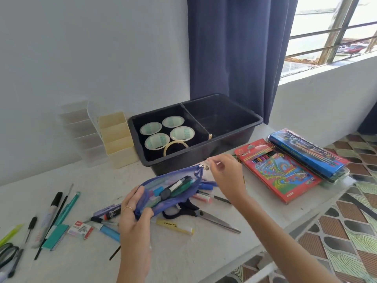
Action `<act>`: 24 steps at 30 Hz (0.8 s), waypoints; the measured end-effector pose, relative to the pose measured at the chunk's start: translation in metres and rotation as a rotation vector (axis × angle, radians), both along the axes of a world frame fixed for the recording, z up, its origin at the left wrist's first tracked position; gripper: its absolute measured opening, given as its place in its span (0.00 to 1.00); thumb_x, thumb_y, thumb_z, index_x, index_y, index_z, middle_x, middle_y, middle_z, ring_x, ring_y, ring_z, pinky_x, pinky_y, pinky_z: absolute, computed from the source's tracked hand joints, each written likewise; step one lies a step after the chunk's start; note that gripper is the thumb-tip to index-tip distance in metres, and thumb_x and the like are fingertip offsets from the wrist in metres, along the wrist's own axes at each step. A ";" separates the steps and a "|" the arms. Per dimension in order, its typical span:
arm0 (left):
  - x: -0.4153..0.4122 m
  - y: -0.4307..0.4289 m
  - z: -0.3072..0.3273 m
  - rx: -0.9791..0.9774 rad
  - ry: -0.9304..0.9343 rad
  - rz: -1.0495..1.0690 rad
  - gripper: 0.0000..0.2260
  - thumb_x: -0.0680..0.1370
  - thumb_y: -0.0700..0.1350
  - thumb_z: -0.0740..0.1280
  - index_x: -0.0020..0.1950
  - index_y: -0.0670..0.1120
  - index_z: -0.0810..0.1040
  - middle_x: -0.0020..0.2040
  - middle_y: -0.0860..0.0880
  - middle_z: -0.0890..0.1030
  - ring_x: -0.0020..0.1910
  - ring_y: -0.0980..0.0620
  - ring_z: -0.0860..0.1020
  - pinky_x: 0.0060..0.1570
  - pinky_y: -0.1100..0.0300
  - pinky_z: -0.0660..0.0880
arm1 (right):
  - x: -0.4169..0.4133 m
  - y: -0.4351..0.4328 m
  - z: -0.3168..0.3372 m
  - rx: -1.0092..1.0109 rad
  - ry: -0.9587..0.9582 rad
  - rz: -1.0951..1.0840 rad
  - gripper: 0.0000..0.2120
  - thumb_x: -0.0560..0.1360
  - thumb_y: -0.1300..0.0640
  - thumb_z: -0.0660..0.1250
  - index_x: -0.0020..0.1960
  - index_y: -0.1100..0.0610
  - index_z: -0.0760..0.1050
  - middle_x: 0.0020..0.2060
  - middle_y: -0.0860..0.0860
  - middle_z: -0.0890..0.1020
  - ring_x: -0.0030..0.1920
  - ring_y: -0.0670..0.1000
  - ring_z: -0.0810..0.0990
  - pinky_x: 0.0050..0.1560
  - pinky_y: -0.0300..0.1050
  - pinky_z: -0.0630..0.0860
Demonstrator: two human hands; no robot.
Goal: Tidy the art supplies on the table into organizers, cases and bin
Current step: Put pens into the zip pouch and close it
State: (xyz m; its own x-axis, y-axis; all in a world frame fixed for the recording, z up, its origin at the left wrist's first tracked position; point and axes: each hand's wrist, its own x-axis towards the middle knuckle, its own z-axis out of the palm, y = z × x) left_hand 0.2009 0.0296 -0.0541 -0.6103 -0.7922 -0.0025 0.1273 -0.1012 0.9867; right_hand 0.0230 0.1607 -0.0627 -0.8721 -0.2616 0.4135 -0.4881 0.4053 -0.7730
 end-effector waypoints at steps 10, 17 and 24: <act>-0.025 0.018 0.007 -0.020 -0.038 -0.011 0.23 0.76 0.26 0.58 0.58 0.53 0.76 0.61 0.60 0.75 0.61 0.61 0.74 0.65 0.52 0.70 | -0.070 0.019 -0.014 0.466 -0.111 -0.023 0.15 0.79 0.65 0.58 0.63 0.59 0.75 0.60 0.55 0.77 0.59 0.54 0.74 0.57 0.41 0.71; -0.038 0.026 0.010 -0.056 -0.068 -0.017 0.24 0.75 0.27 0.59 0.58 0.56 0.75 0.61 0.63 0.74 0.63 0.62 0.72 0.64 0.57 0.70 | -0.081 0.013 -0.021 0.670 -0.053 0.076 0.17 0.78 0.65 0.59 0.66 0.59 0.71 0.60 0.57 0.74 0.62 0.57 0.69 0.61 0.48 0.68; -0.034 0.017 0.012 -0.029 -0.029 0.045 0.23 0.76 0.27 0.57 0.56 0.54 0.76 0.62 0.58 0.75 0.63 0.58 0.73 0.58 0.59 0.75 | -0.069 0.009 -0.022 0.501 -0.045 0.137 0.13 0.76 0.65 0.62 0.59 0.61 0.77 0.52 0.57 0.75 0.55 0.55 0.71 0.51 0.42 0.67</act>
